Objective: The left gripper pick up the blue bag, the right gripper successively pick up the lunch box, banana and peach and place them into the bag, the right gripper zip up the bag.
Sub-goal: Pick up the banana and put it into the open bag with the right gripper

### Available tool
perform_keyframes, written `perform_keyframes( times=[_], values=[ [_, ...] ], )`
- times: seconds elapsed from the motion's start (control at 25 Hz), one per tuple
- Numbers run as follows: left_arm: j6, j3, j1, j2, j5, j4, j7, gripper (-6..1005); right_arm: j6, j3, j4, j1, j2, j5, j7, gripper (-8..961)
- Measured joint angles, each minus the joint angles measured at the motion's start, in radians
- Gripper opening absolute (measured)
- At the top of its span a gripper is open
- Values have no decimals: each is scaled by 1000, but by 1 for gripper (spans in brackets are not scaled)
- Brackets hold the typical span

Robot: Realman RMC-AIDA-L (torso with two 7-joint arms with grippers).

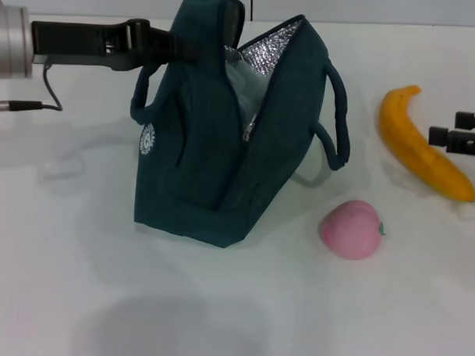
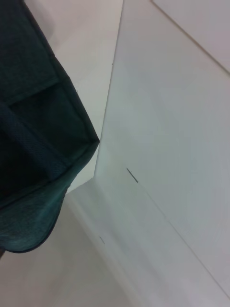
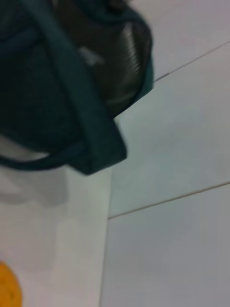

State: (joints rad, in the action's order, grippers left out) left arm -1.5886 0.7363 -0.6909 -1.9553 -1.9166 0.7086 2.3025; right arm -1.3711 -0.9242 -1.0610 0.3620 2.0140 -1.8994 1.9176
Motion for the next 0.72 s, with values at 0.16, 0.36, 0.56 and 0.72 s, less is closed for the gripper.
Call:
perform_keyframes(
  times=[0.16, 0.36, 0.56, 0.72],
  values=[
    [0, 0, 4, 3, 0, -1, 0, 41, 63, -67, -31, 2, 0, -69, 51, 742],
    [1, 0, 2, 3, 1, -1, 0, 41, 149, -141, -66, 7, 1, -144, 104, 742],
    [1, 0, 3, -1, 1, -1, 0, 41, 188, -166, -67, 12, 1, -156, 107, 741],
    [1, 0, 4, -2, 1, -1, 0, 42, 211, -182, -56, 21, 2, -178, 119, 740]
  ],
)
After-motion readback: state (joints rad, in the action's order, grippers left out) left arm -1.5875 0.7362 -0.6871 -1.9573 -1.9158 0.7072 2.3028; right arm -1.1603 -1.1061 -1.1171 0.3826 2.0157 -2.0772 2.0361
